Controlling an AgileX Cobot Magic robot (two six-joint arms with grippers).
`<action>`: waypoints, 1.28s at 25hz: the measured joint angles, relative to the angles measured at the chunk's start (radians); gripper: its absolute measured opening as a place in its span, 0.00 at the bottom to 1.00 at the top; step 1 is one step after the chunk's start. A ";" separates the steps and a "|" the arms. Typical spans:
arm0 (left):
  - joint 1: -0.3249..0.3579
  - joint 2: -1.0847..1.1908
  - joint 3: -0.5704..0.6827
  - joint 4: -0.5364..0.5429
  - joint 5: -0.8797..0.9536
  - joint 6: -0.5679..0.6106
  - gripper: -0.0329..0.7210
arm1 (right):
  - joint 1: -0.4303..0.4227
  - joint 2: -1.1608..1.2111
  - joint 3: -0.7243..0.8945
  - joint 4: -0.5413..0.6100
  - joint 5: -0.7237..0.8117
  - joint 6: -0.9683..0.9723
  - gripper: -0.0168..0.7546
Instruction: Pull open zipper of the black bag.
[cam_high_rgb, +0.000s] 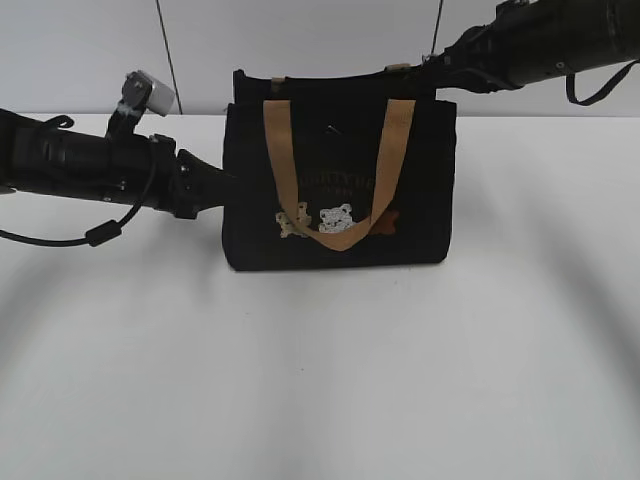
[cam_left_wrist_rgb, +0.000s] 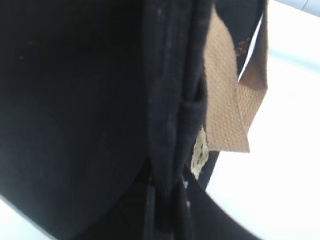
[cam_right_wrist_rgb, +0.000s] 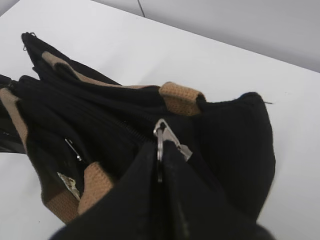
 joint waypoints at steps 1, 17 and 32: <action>0.000 0.000 0.000 0.000 -0.004 -0.032 0.10 | 0.000 0.000 0.000 0.000 0.007 0.000 0.07; 0.001 -0.162 0.009 0.276 -0.137 -0.481 0.70 | -0.001 -0.106 0.000 -0.300 0.289 0.178 0.73; 0.001 -0.673 0.312 0.668 -0.181 -0.965 0.70 | 0.011 -0.400 0.296 -0.493 0.290 0.398 0.73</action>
